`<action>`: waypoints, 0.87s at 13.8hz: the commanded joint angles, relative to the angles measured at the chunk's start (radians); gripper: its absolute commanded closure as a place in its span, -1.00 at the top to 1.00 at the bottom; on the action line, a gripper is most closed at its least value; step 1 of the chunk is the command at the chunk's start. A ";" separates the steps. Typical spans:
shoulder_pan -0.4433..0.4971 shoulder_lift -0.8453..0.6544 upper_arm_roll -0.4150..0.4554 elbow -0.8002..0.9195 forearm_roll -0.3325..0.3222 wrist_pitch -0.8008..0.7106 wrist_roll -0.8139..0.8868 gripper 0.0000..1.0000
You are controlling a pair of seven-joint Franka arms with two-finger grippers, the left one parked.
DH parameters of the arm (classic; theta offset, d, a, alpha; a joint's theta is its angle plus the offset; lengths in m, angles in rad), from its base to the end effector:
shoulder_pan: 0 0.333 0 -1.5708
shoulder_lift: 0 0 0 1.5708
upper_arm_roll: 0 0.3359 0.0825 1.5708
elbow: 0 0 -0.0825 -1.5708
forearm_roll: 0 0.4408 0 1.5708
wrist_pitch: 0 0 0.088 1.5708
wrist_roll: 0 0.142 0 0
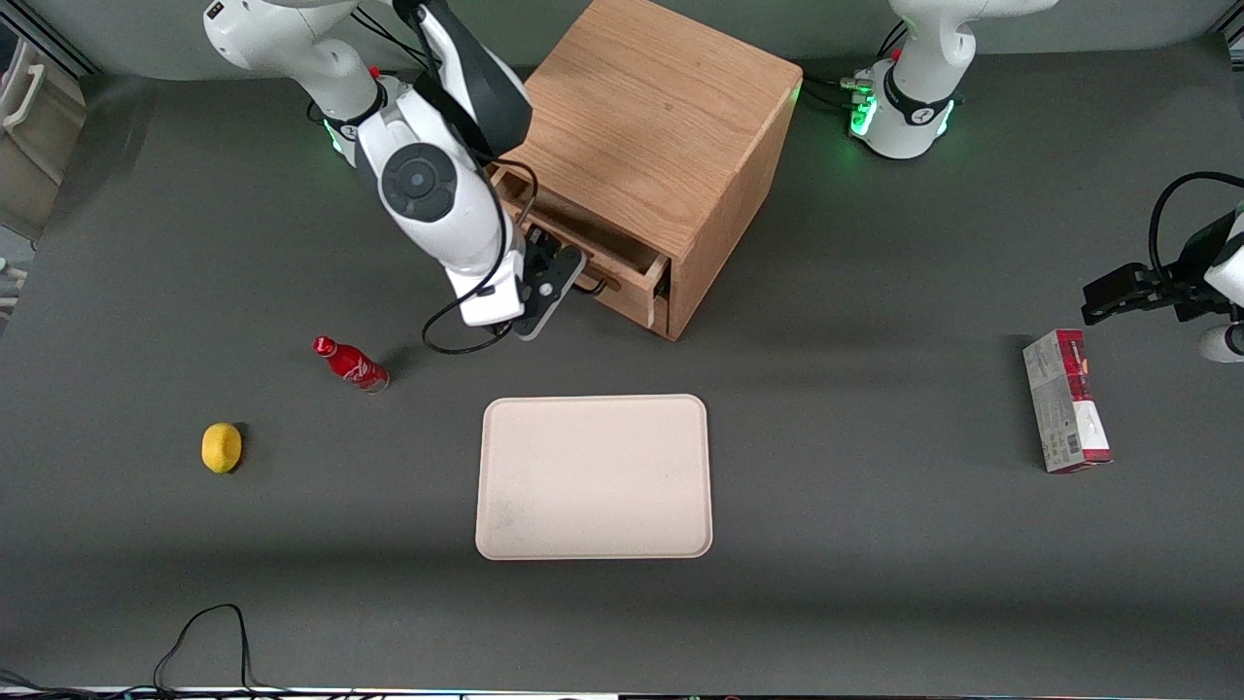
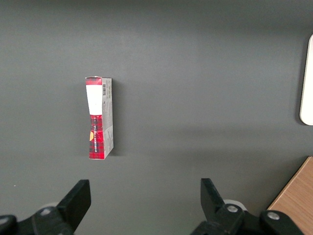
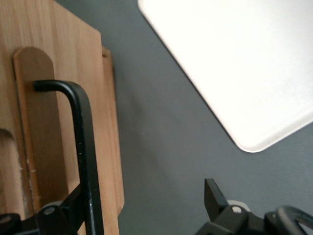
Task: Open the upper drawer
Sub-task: 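Pull the handle outward with the right gripper, sliding the drawer open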
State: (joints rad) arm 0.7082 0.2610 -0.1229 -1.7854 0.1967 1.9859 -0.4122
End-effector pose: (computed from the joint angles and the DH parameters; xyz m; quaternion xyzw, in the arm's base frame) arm 0.5512 0.3920 0.3630 -0.8942 -0.4408 0.0348 0.0701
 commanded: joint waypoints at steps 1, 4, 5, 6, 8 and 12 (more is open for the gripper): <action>-0.029 0.061 -0.001 0.084 0.020 -0.010 -0.014 1.00; -0.059 0.093 -0.003 0.107 0.009 -0.010 -0.025 1.00; -0.068 0.105 -0.003 0.121 0.009 -0.010 -0.022 1.00; -0.072 0.119 -0.003 0.136 0.007 -0.010 -0.020 1.00; -0.091 0.138 -0.004 0.158 0.000 -0.012 -0.017 1.00; -0.136 0.176 -0.008 0.222 -0.008 -0.038 -0.020 1.00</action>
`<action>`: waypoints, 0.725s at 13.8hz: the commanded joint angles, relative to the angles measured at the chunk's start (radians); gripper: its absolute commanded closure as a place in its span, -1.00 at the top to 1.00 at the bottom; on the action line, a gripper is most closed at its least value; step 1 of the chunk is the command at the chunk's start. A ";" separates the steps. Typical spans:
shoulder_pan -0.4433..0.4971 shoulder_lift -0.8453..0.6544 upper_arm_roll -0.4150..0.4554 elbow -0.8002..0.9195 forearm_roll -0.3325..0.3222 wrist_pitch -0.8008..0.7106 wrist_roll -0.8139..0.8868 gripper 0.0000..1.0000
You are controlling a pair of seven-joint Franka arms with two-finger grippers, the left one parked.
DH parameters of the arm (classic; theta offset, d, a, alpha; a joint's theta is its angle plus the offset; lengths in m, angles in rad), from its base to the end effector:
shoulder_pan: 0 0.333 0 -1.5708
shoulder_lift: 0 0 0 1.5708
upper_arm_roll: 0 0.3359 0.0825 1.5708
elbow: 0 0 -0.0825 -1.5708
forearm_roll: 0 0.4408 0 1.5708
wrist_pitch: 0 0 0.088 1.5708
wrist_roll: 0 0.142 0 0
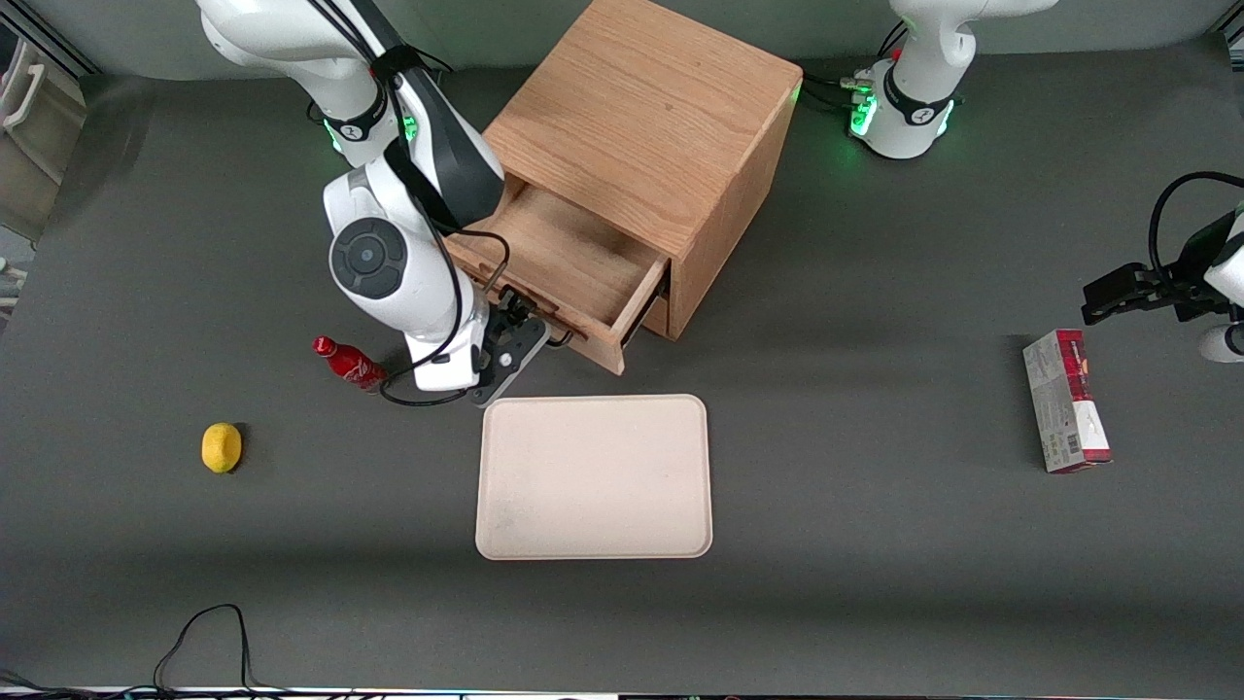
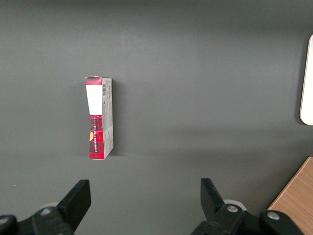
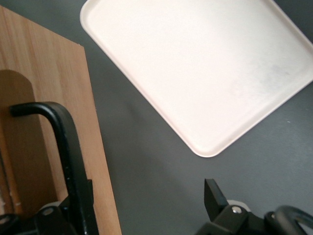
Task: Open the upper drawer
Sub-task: 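Pull the handle outward with the right gripper, sliding the drawer open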
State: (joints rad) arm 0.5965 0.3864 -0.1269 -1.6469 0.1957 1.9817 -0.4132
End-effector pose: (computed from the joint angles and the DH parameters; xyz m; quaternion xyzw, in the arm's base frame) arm 0.6263 0.3467 0.3466 -0.9173 -0.3923 0.0254 0.0640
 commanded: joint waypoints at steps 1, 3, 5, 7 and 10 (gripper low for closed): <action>-0.032 0.068 -0.006 0.116 -0.007 -0.052 -0.021 1.00; -0.047 0.094 -0.006 0.162 -0.012 -0.075 -0.024 1.00; -0.070 0.107 -0.005 0.177 -0.027 -0.076 -0.076 1.00; -0.098 0.121 -0.005 0.196 -0.027 -0.080 -0.136 1.00; -0.129 0.132 -0.005 0.200 -0.024 -0.080 -0.160 1.00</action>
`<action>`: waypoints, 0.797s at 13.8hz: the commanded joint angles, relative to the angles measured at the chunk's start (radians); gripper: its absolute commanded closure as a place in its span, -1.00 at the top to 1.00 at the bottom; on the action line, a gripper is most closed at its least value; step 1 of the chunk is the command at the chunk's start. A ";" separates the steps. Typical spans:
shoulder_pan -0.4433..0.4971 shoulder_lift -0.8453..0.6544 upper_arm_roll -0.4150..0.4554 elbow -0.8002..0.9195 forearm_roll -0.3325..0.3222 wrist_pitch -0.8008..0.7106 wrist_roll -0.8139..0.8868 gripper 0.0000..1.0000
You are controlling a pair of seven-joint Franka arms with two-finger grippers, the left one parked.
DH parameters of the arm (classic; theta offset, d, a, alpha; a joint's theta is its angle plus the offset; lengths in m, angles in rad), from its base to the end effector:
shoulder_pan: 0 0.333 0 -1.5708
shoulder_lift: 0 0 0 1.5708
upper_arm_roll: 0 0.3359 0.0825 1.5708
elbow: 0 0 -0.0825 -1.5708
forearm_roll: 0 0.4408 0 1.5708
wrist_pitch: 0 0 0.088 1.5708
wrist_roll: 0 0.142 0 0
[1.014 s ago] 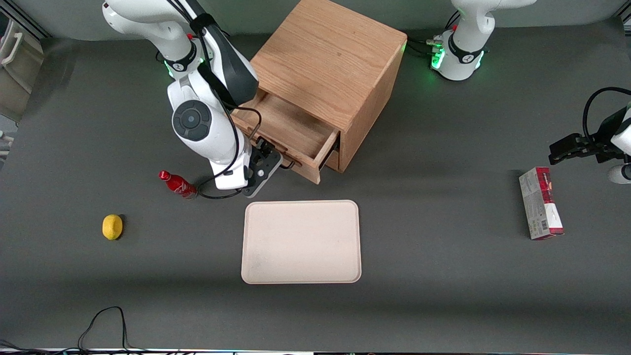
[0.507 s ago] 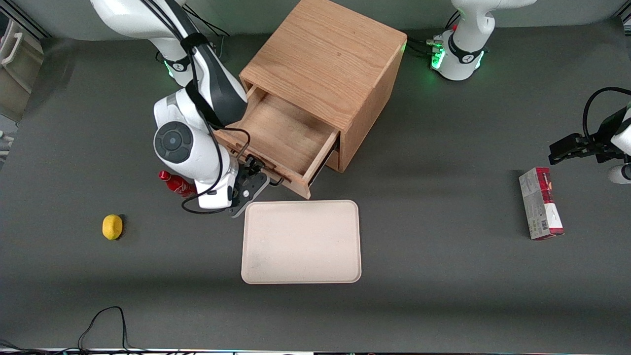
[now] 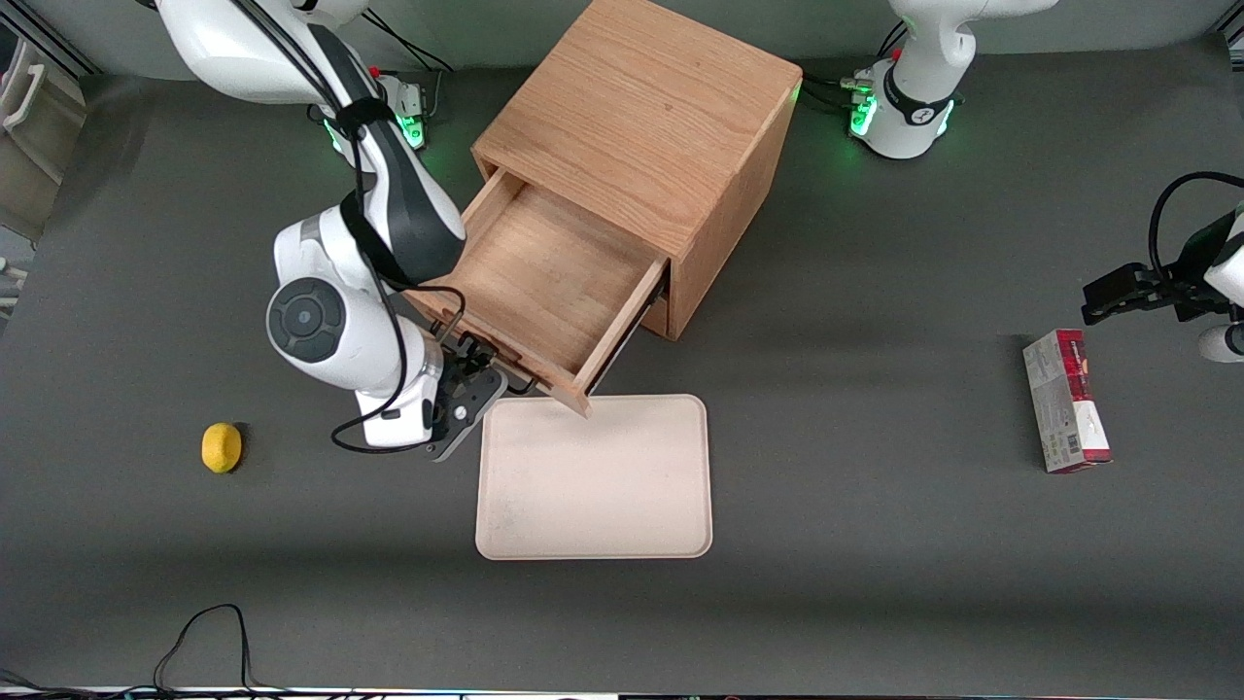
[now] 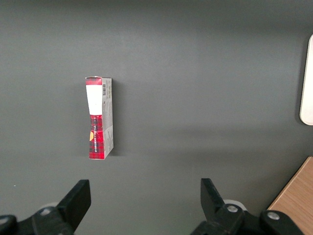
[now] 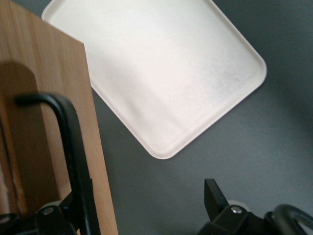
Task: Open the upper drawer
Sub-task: 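Pull the handle outward with the right gripper, sliding the drawer open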
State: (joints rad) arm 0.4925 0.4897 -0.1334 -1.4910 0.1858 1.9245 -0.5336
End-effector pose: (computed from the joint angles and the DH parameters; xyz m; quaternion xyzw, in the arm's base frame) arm 0.6893 0.2924 0.3471 -0.9119 -0.4060 0.0206 0.0568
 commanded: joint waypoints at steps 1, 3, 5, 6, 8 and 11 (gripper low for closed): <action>-0.032 0.032 0.002 0.054 -0.014 -0.024 -0.045 1.00; -0.037 0.047 0.002 0.089 -0.014 -0.042 -0.048 1.00; -0.037 0.058 0.002 0.116 -0.013 -0.061 -0.048 1.00; -0.037 0.059 0.002 0.121 -0.011 -0.061 -0.049 1.00; -0.055 0.062 0.002 0.121 -0.013 -0.061 -0.049 1.00; -0.065 0.075 0.002 0.136 -0.014 -0.061 -0.048 1.00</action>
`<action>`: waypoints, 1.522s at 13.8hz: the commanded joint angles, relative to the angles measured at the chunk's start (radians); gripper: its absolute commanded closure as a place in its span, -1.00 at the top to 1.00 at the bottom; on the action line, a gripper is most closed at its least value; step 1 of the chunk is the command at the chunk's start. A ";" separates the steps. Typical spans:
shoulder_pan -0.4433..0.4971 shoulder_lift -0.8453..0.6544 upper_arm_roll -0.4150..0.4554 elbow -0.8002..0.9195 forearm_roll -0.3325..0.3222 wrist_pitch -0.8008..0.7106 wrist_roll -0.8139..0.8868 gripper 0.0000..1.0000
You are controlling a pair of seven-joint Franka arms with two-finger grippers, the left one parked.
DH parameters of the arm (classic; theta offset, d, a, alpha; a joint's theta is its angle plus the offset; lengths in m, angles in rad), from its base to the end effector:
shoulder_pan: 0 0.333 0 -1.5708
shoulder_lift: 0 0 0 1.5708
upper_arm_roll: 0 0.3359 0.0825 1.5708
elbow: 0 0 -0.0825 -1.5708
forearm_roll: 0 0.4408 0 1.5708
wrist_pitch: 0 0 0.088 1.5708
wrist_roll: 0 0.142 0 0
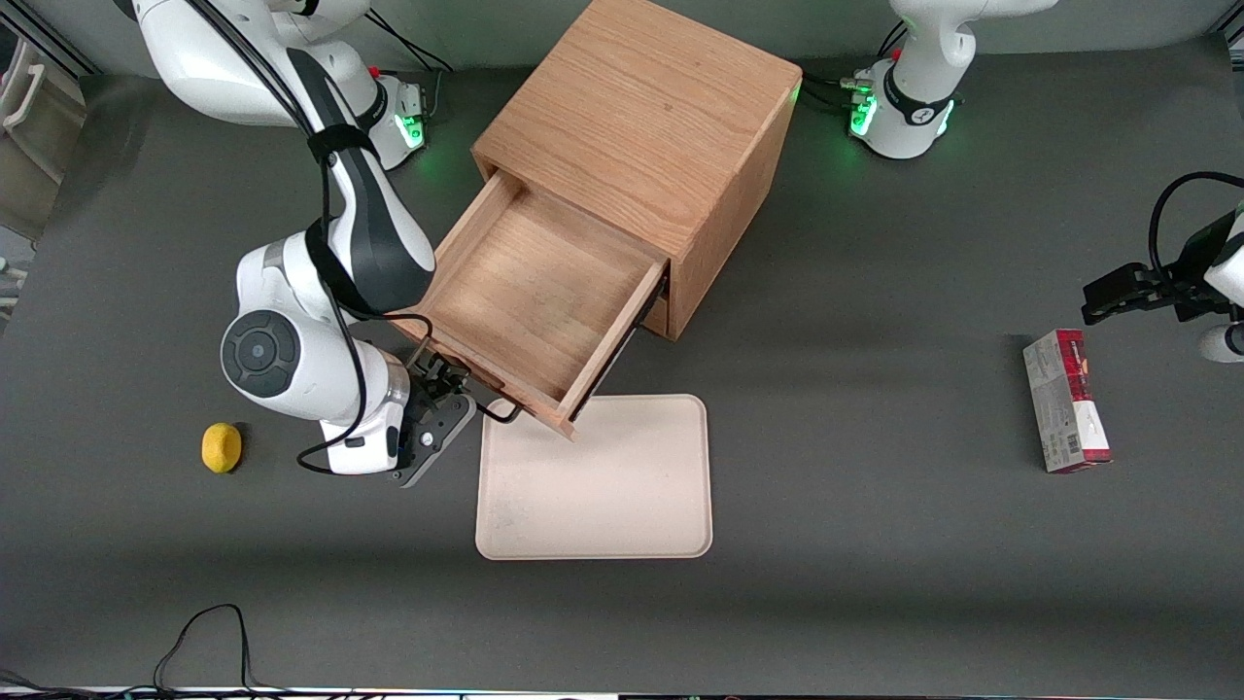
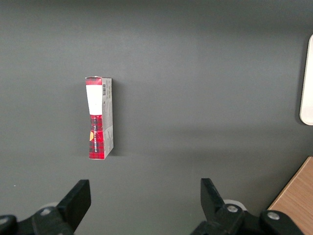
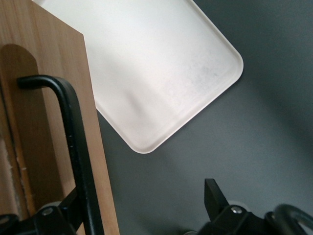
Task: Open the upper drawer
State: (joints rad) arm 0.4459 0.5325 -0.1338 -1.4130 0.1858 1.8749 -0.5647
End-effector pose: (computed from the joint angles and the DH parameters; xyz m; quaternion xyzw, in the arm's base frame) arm 0.7123 0.2670 0.3514 -0.9130 -0.4030 0.0256 0.0572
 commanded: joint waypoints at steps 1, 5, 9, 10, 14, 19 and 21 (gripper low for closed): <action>-0.016 0.031 0.002 0.058 -0.009 -0.013 -0.012 1.00; -0.016 0.029 0.003 0.153 -0.003 -0.103 -0.001 1.00; -0.018 0.011 -0.006 0.232 -0.003 -0.190 -0.001 1.00; -0.022 0.003 -0.007 0.258 -0.005 -0.219 0.002 1.00; -0.052 -0.093 -0.042 0.289 -0.014 -0.315 0.150 1.00; -0.044 -0.176 -0.217 0.282 -0.017 -0.439 0.339 1.00; -0.042 -0.187 -0.285 0.278 -0.019 -0.470 0.358 1.00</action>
State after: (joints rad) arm 0.3910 0.3607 -0.3663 -1.1183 0.1827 1.4284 -0.2638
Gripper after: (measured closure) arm 0.000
